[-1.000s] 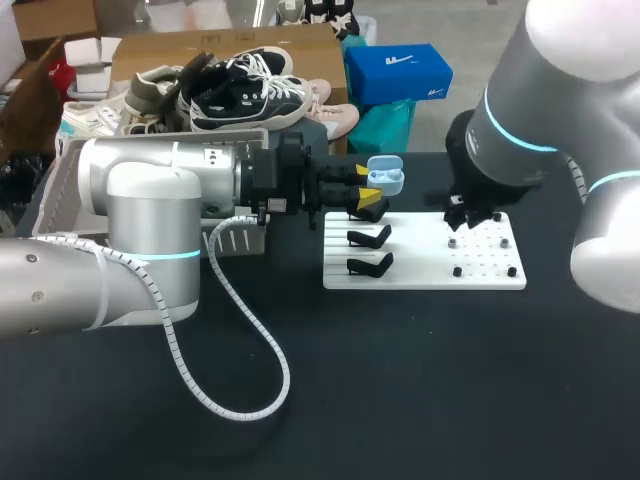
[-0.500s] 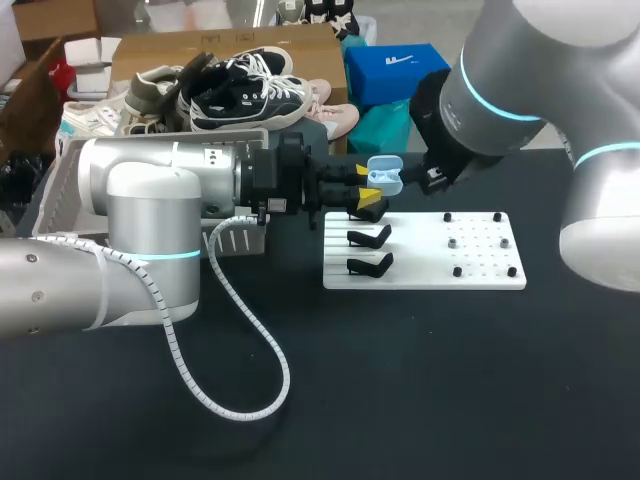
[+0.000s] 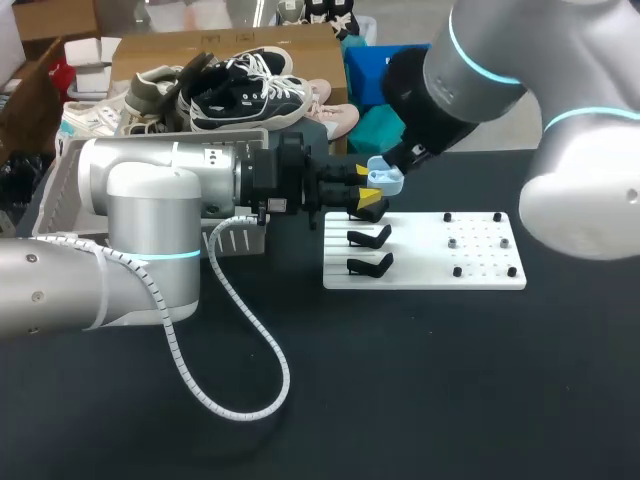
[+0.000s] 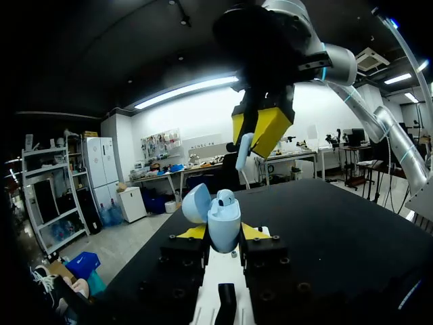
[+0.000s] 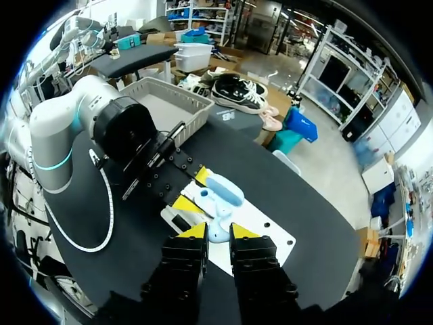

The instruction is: Pick up each earbud case from the left stands, insert the matching earbuds, close the lid, and place the case in the box.

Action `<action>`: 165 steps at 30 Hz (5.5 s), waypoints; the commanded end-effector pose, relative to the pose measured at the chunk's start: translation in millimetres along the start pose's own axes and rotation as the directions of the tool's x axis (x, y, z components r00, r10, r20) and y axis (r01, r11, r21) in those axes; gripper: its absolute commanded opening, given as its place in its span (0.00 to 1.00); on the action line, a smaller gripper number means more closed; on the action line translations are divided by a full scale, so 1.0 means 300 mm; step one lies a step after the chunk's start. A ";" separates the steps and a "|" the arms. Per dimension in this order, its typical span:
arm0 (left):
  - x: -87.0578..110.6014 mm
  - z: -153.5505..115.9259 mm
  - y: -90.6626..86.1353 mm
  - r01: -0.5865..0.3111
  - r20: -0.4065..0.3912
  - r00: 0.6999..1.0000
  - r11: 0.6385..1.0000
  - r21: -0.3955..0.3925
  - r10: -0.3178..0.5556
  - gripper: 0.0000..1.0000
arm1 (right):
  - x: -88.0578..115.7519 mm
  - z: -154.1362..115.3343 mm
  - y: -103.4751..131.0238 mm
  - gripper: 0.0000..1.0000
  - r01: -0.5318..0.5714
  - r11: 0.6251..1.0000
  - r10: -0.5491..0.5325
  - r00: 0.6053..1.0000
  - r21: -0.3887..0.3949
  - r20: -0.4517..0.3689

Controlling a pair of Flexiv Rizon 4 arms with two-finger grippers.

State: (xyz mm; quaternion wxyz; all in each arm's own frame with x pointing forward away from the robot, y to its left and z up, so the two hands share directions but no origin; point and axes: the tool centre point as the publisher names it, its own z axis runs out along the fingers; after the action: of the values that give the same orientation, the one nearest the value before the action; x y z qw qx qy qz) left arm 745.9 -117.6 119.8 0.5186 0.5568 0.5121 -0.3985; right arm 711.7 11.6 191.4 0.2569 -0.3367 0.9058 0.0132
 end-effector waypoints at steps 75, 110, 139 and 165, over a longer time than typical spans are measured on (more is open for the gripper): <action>0.001 0.000 -0.002 -0.001 0.002 1.000 1.000 -0.003 0.001 0.00 | -0.069 0.152 0.051 0.10 0.075 0.995 -0.080 0.995 -0.070 -0.068; 0.001 0.000 -0.002 -0.001 0.002 1.000 1.000 -0.003 0.001 0.00 | -0.061 0.138 0.053 0.31 0.074 0.996 -0.078 0.995 -0.053 -0.058; 0.001 0.000 -0.002 -0.001 0.002 1.000 1.000 -0.003 0.001 0.00 | -0.142 0.071 -0.102 0.38 -0.069 0.998 0.069 0.997 -0.004 0.039; 0.001 0.000 -0.002 -0.001 0.002 1.000 1.000 -0.003 0.001 0.00 | -0.125 0.201 -0.124 0.33 -0.123 0.992 0.122 0.992 -0.021 -0.040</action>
State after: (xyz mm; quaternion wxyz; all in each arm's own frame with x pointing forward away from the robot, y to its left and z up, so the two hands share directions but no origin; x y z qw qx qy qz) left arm 745.8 -117.6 119.5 0.5191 0.5566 0.5119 -0.3985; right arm 795.1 20.1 162.0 0.2274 -0.2847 0.9307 0.0332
